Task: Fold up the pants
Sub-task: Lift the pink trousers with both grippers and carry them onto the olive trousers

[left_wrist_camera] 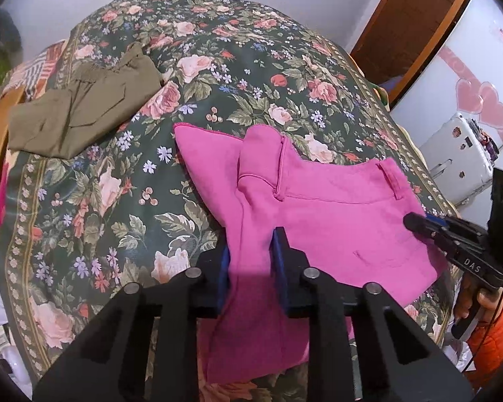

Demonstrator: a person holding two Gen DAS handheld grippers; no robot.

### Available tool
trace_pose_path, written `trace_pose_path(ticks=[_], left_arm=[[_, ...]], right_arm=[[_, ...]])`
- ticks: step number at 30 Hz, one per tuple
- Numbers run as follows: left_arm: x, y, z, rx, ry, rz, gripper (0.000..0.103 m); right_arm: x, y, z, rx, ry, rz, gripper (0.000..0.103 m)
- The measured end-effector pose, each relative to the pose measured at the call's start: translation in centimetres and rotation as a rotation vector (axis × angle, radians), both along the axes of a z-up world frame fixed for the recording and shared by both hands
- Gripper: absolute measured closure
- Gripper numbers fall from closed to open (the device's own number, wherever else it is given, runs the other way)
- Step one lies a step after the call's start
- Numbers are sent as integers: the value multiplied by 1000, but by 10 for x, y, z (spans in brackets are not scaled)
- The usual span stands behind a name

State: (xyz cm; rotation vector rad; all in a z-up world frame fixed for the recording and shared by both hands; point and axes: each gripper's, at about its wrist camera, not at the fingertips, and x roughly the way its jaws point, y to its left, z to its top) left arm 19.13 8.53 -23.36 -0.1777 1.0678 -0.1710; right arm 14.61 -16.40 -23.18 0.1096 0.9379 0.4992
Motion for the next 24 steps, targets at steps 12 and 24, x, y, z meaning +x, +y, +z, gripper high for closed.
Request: trace_pose_path(ticks=[12, 24], left_arm=[[-19, 14, 47, 51, -137, 35, 85], [-16, 89, 75, 62, -221, 135, 85]], right_arm=[[6, 24, 43, -20, -125, 43, 92], [38, 95, 78, 1, -207, 141, 92]])
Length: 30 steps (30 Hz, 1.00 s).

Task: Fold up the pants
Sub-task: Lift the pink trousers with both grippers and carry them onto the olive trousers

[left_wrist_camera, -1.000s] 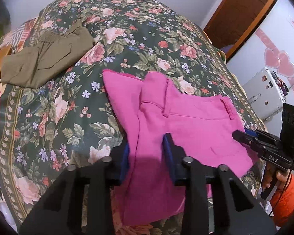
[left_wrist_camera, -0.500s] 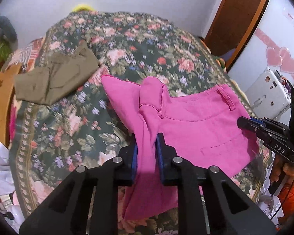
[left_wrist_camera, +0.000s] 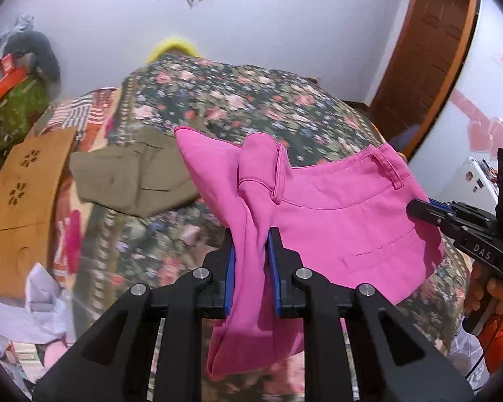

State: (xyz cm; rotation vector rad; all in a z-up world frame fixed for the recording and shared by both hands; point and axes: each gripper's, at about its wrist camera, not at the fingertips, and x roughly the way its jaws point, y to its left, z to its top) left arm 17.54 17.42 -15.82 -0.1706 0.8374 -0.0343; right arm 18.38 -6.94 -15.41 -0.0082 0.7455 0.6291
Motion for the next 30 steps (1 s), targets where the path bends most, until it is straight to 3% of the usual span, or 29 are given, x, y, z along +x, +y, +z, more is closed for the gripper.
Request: trace_pose_path(ticks=[12, 21, 28, 30], left_arm=[[31, 87, -15, 63, -4, 134, 85], [84, 141, -37, 78, -16, 206, 85], [141, 168, -77, 96, 45, 233, 85], [157, 171, -93, 130, 65, 243, 93]], right_arm=[[56, 93, -5, -14, -37, 127, 92], [114, 150, -15, -44, -69, 161, 92], [163, 178, -42, -117, -39, 162, 92], [175, 185, -54, -145, -16, 160, 92]])
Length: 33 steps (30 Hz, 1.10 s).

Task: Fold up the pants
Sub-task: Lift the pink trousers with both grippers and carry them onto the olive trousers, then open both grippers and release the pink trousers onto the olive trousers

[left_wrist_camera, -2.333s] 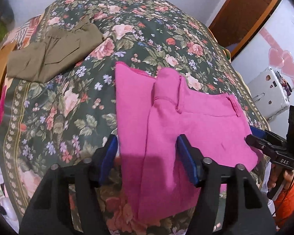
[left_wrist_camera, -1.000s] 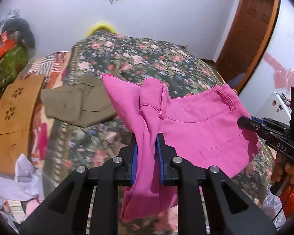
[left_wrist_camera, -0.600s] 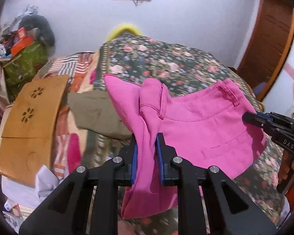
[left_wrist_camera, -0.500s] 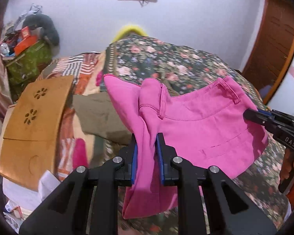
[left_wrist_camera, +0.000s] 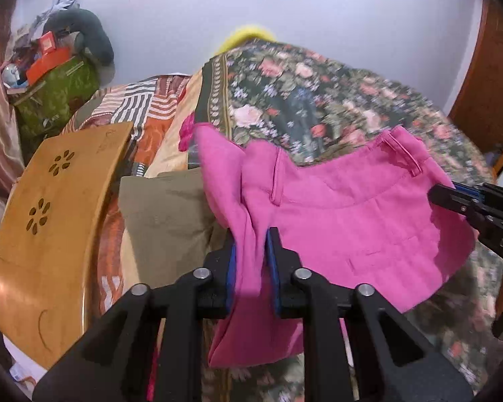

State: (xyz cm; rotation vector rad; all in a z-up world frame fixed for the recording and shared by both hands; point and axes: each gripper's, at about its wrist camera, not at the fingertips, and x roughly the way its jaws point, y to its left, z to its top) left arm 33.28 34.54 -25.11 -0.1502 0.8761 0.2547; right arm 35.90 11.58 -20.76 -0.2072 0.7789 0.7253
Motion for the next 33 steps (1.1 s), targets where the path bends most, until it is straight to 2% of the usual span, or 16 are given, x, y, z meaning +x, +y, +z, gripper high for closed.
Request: trace_pose_path(ticks=[1, 4, 7, 11, 13, 19, 24, 27, 30, 33], left_arm=[[6, 2, -6, 14, 9, 12, 98], [20, 12, -23, 3, 21, 28, 98], [29, 20, -41, -2, 74, 48, 98], [22, 31, -57, -120, 107, 63, 98], [14, 30, -59, -141, 99, 56, 98], [9, 12, -75, -41, 200, 14, 98], [-1, 7, -72, -12, 225, 34, 98], [-10, 2, -65, 17, 238, 38, 97], [-22, -1, -49, -8, 235, 31, 97], [-38, -7, -19, -15, 183, 30, 97]], right_arm=[[5, 3, -6, -18, 6, -1, 92], [17, 10, -23, -55, 13, -10, 92], [25, 11, -28, -79, 12, -20, 92], [26, 6, -31, -114, 19, -16, 91], [24, 2, -35, -150, 24, -20, 90], [22, -22, -34, -134, 53, -42, 84], [15, -36, -24, -147, 46, -54, 82], [11, -44, -20, -200, 24, -107, 70], [1, -58, -7, -152, 34, -107, 69], [-14, -68, 15, -113, 13, -107, 69]])
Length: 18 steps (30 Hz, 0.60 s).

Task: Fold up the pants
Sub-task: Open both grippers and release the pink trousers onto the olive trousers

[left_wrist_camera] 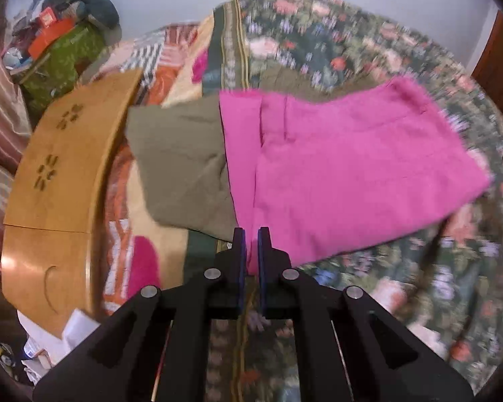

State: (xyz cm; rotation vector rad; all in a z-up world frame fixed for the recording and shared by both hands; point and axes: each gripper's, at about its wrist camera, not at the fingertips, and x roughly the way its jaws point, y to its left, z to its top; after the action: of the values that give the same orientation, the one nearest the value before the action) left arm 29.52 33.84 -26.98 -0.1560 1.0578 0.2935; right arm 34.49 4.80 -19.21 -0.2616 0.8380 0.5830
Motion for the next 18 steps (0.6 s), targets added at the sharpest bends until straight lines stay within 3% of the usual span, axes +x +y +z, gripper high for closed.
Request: trace_pose_path(ticks=[6, 16, 18], left_arm=[[-46, -18, 88, -26, -174, 1, 94], [-147, -94, 220, 57, -461, -72, 90], [-172, -109, 241, 85, -523, -89, 84]], right_arm=[[-50, -19, 66, 121, -101, 34, 69], [-164, -54, 169, 316, -304, 100, 69], [-183, -60, 185, 352, -330, 121, 69]])
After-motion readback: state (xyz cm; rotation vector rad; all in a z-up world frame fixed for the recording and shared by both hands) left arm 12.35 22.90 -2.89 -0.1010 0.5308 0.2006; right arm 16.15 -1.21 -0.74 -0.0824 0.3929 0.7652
